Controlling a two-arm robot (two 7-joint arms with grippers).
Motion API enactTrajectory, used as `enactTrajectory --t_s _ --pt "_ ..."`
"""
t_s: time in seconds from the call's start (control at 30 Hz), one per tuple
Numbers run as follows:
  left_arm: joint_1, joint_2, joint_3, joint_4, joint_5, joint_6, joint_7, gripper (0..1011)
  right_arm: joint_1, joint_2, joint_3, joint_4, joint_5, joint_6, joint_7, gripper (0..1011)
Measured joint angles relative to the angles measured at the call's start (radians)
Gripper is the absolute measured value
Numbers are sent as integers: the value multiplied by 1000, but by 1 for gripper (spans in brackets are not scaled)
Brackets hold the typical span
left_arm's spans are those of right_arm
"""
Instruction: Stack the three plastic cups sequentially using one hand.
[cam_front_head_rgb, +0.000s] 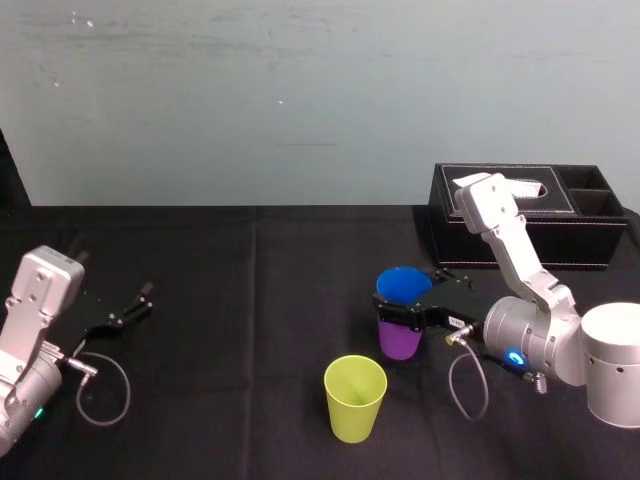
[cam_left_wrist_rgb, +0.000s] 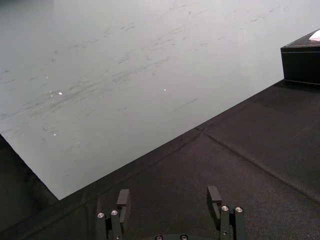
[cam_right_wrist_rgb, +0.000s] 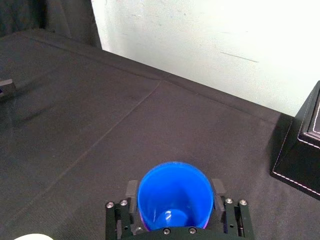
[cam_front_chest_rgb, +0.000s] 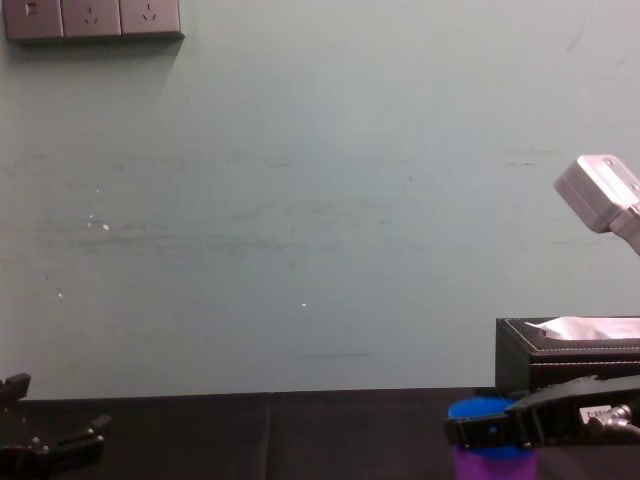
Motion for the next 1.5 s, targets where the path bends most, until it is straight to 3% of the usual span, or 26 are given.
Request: enactTrajectory --t_s 0.2,0.53,0.7,0.9,1.13,1.5 --pt "0 0 0 0 0 0 0 1000 1 0 0 1 0 0 -1 1004" --pt "0 0 0 0 0 0 0 1000 -5 1 4 -5 0 -19 -1 1004" --pt "0 0 0 0 0 0 0 1000 -24 9 24 -37 -3 -60 -17 1004" --pt "0 0 0 0 0 0 0 1000 -44 16 39 -70 -5 -70 -25 1004" --pt "0 0 0 0 0 0 0 1000 -87 43 56 -141 14 -31 -18 1004" --pt "0 0 0 0 0 0 0 1000 -229 132 104 -307 60 47 -12 1004"
